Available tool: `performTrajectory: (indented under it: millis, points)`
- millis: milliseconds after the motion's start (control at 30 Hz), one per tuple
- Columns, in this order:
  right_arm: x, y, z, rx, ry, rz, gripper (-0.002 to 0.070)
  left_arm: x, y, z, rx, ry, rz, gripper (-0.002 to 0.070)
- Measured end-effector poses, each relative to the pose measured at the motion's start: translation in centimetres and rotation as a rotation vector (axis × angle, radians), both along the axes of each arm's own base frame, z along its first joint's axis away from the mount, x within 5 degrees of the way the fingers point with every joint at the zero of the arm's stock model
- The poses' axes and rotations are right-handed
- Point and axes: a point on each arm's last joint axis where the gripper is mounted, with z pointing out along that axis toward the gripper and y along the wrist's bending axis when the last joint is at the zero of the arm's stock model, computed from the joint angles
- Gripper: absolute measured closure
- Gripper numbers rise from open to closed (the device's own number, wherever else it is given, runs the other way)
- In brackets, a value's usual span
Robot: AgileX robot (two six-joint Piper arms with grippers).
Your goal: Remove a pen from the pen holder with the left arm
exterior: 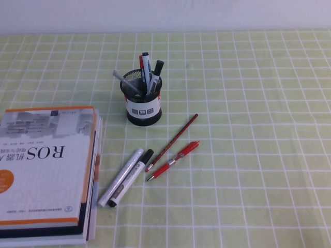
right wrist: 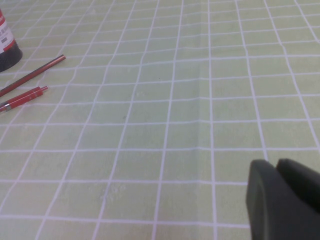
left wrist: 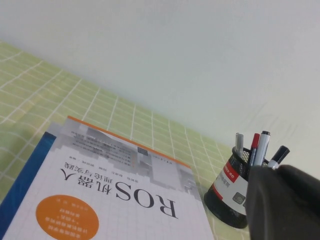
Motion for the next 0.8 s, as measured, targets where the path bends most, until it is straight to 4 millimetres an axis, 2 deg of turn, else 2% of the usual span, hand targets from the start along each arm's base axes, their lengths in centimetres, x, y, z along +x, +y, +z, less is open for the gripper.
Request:
performTrajectory:
  millis: [267,500,667,800]
  points:
    - [0.0,0.0,0.0,0.0,0.0,0.0,0.0689,-0.1,0.0,0.6,-0.047,-0.004,-0.004,0.0678]
    - [0.0,0.0,0.0,0.0,0.0,0.0,0.0689,1.1,-0.4,5.7,-0.025,0.09,-0.03,0.0678]
    - [0.0,0.0,0.0,0.0,0.0,0.0,0.0688,3.5,-0.8,8.9,0.108,0.169,-0.051,0.0678]
    - [0.0,0.0,0.0,0.0,0.0,0.0,0.0689,6.3,-1.2,11.6,0.215,0.198,-0.064,0.0678]
